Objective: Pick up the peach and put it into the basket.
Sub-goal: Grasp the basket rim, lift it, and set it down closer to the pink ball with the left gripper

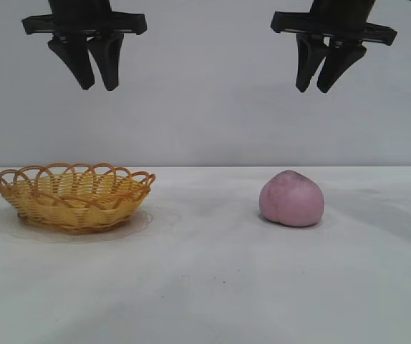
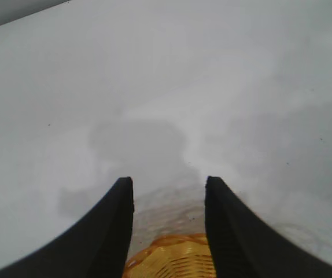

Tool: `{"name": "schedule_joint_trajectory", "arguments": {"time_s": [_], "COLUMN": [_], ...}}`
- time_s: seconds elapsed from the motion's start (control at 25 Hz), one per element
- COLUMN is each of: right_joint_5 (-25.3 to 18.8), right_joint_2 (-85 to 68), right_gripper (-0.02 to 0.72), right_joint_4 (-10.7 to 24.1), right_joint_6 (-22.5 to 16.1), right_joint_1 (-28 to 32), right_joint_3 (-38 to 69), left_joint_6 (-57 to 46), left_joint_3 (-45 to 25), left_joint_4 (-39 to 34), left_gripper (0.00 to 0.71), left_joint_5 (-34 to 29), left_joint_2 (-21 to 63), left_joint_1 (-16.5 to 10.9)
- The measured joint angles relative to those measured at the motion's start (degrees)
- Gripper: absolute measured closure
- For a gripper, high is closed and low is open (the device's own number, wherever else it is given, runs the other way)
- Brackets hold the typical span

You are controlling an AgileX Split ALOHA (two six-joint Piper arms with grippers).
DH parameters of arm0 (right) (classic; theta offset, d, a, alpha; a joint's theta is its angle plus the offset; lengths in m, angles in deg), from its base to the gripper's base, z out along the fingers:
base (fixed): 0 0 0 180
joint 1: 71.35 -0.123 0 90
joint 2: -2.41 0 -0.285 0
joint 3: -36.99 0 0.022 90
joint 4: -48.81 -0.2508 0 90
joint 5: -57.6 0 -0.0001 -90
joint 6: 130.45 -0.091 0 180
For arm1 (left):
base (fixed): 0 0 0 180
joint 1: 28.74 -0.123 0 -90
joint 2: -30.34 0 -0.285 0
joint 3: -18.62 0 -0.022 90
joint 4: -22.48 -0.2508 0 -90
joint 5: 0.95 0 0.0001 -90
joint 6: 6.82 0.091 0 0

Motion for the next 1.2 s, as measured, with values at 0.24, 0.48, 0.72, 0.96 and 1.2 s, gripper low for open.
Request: {"name": "schedule_joint_trajectory", "arguments": {"time_s": [0.24,0.48,0.72,0.96,1.2], "right_joint_5": [0.0,-2.3,-7.9,-9.1,-9.2], "right_joint_2": [0.0,0.0,0.0,0.0,0.0], "right_gripper": [0.492,0.492,0.492,0.492,0.492], "right_joint_4": [0.0,0.0,-2.2,-4.4,-4.7], "right_joint_6": [0.0,0.0,2.6,5.0,5.2], "right_joint_1": [0.0,0.0,0.0,0.0,0.0], "right_joint_3": [0.0,0.0,0.0,0.0,0.0], "left_joint_6": [0.0,0.9,8.2,16.0,18.2], "left_joint_3": [0.0,0.0,-0.4,-1.1,-1.1], "left_joint_4": [0.0,-0.5,-2.0,7.2,10.9], "left_gripper": [0.422,0.422,0.422,0.422,0.422], "left_joint_5": [0.0,-3.2,-13.6,-16.8,-17.8], "left_joint_2": [0.0,0.0,-0.3,-3.1,-8.9], "left_joint_1": [0.0,0.0,-2.1,-9.5,-10.5]}}
